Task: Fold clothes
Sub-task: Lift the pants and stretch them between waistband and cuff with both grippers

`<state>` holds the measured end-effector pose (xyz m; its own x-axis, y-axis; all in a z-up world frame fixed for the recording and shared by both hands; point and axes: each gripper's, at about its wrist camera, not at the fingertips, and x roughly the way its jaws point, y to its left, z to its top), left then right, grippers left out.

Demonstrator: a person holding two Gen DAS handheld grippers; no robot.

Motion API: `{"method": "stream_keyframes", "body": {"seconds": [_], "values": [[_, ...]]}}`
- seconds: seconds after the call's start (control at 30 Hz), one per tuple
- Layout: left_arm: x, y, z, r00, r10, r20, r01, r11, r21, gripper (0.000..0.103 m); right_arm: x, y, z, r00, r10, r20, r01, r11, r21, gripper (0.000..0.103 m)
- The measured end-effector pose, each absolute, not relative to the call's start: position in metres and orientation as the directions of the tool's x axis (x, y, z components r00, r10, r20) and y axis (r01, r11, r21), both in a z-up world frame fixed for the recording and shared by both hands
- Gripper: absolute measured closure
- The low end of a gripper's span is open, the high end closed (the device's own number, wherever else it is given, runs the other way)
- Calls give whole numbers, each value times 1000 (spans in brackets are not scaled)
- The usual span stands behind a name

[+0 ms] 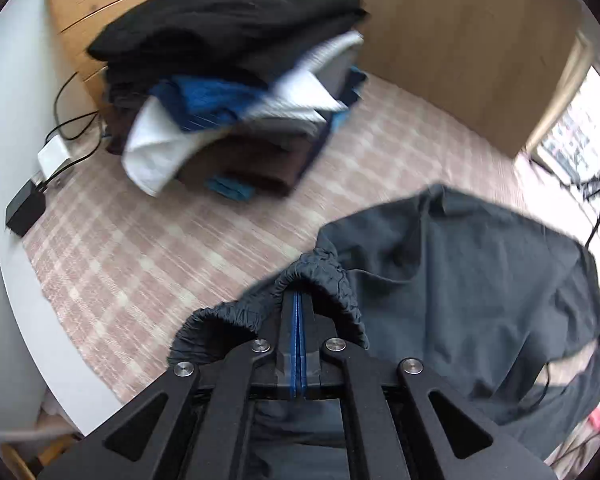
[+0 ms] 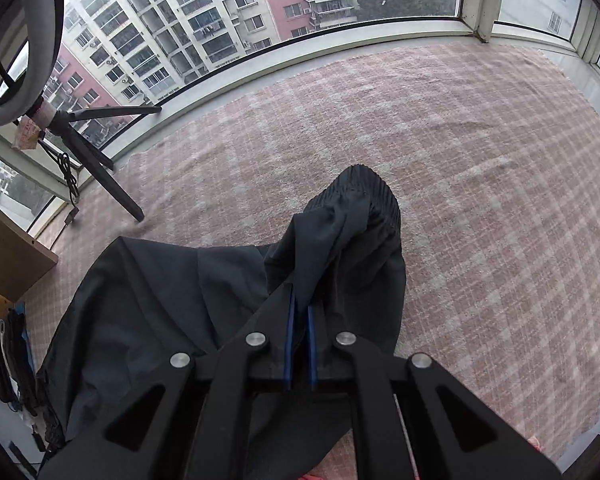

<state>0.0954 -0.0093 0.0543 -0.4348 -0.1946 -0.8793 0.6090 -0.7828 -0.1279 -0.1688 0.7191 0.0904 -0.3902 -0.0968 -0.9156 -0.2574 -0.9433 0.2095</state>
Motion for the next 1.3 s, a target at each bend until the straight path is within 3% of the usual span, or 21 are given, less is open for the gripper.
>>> {"method": "stream_keyframes", "body": {"seconds": [0.07,0.17,0.3,0.4,0.47,0.53,0.63,0.73,0.77,0.87,0.93,0.97,1.0,1.2,1.3], "values": [[111,-25,77,-452,-242,-858,628,-770,-113,101,-165,717,95,-398,-103,-912,-243,-947,212,97],[139,-39,103,-466,-294,-835,638,-766,-86,88,-157,717,101,-411,-101,-906,-227,-951,209,97],[153,-37,102,-535,-143,-833,556,-802,-219,89,-149,720,96,-401,-105,-910,-246,-945,217,97],[124,-20,76,-553,60,-831,426,-836,-344,89,-144,721,91,-391,-121,-912,-263,-935,237,97],[101,-11,54,-544,127,-829,402,-828,-391,89,-142,720,89,-388,-132,-912,-265,-932,248,97],[81,-14,34,-516,73,-853,442,-831,-338,87,-140,718,90,-386,-134,-912,-257,-934,247,97],[69,-42,10,-374,-213,-903,621,-780,-73,98,-137,715,90,-384,-138,-913,-245,-938,245,97],[85,-74,10,-413,-157,-897,692,-695,-197,101,-134,712,91,-382,-142,-913,-232,-942,244,97],[93,-71,22,-420,-182,-889,687,-704,-181,103,-133,711,91,-381,-144,-913,-228,-943,243,97],[130,-62,61,-483,-195,-854,645,-738,-196,93,-130,709,91,-379,-148,-913,-217,-945,244,97],[164,-53,78,-505,-153,-849,611,-758,-227,79,-128,711,90,-380,-152,-912,-216,-945,247,95],[182,-48,84,-509,-126,-851,596,-765,-243,64,-126,713,88,-380,-154,-912,-219,-943,250,94],[200,-44,83,-503,-100,-858,592,-763,-258,55,-124,714,86,-377,-160,-912,-225,-940,258,93],[267,-5,47,-411,13,-912,566,-780,-266,54,-109,717,69,-352,-239,-905,-248,-909,336,83],[272,8,25,-377,44,-925,547,-796,-261,54,-99,717,64,-340,-268,-901,-257,-896,363,68]]}}
